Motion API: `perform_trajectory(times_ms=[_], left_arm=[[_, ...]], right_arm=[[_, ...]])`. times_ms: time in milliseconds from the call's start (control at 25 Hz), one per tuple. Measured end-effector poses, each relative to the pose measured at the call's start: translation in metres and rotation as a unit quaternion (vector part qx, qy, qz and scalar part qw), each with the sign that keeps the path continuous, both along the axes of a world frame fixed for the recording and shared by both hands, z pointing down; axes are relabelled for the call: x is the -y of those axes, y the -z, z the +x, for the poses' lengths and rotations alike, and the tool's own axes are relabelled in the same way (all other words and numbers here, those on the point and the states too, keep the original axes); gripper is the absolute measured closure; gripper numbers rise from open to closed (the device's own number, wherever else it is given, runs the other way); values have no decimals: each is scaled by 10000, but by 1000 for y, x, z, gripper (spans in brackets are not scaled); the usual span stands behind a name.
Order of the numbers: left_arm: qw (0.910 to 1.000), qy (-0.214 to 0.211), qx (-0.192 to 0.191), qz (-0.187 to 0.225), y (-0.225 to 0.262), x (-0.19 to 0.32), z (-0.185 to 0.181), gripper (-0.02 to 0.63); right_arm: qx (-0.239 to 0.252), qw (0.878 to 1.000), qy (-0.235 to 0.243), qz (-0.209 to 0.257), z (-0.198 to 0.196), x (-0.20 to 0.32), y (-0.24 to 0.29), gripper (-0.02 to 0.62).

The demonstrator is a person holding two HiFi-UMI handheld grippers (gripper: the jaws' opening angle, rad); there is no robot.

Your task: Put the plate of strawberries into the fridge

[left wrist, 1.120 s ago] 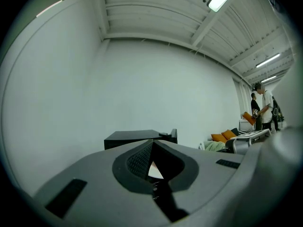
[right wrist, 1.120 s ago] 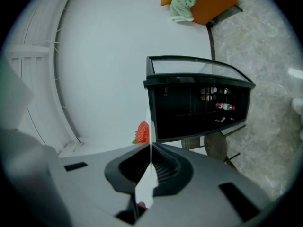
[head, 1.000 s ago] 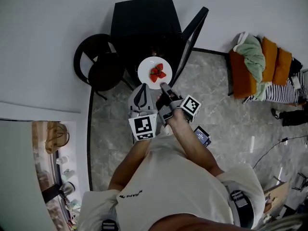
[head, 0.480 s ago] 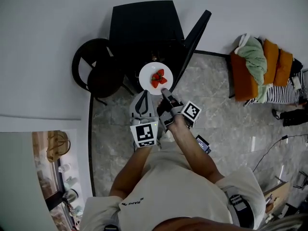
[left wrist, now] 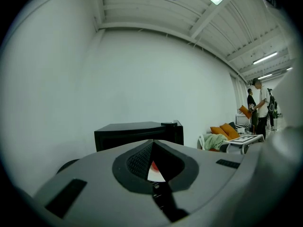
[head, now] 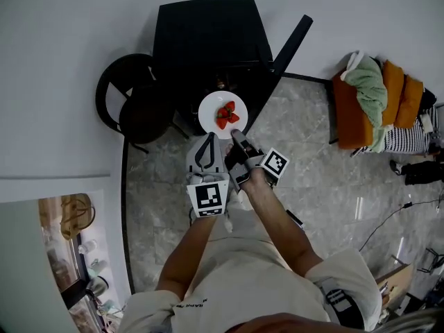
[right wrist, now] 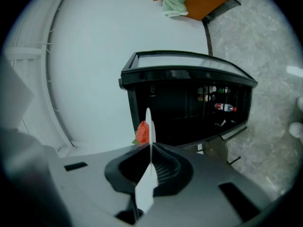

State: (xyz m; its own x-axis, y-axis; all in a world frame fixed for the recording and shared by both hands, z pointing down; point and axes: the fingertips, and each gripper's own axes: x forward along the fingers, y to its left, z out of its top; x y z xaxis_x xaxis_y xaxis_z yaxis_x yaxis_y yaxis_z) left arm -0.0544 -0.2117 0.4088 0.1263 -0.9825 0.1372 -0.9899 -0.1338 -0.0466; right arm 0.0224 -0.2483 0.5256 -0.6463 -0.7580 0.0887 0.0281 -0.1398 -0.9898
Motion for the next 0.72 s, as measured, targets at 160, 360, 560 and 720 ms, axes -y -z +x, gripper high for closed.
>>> perform_trajectory(times_ms=[160,360,560,720], left_arm=[[9999,-12,-51,-157,-21,4,-1,604],[9996,27,-108,-256,-40,13,-7,604],[9994,47,-175,-294,-59,23,-14,604],[9993,111,-215,-283,-73,30,-18,604]], right_arm=[[34,9999,-6,-99,-4,4,-19,572],[-45,9999,24,-145,-12,16,-37,572],[-83,9998,-37,-181,-19,27,-54,572],[-127,9997,-62,-211,-23,36,-69,572]])
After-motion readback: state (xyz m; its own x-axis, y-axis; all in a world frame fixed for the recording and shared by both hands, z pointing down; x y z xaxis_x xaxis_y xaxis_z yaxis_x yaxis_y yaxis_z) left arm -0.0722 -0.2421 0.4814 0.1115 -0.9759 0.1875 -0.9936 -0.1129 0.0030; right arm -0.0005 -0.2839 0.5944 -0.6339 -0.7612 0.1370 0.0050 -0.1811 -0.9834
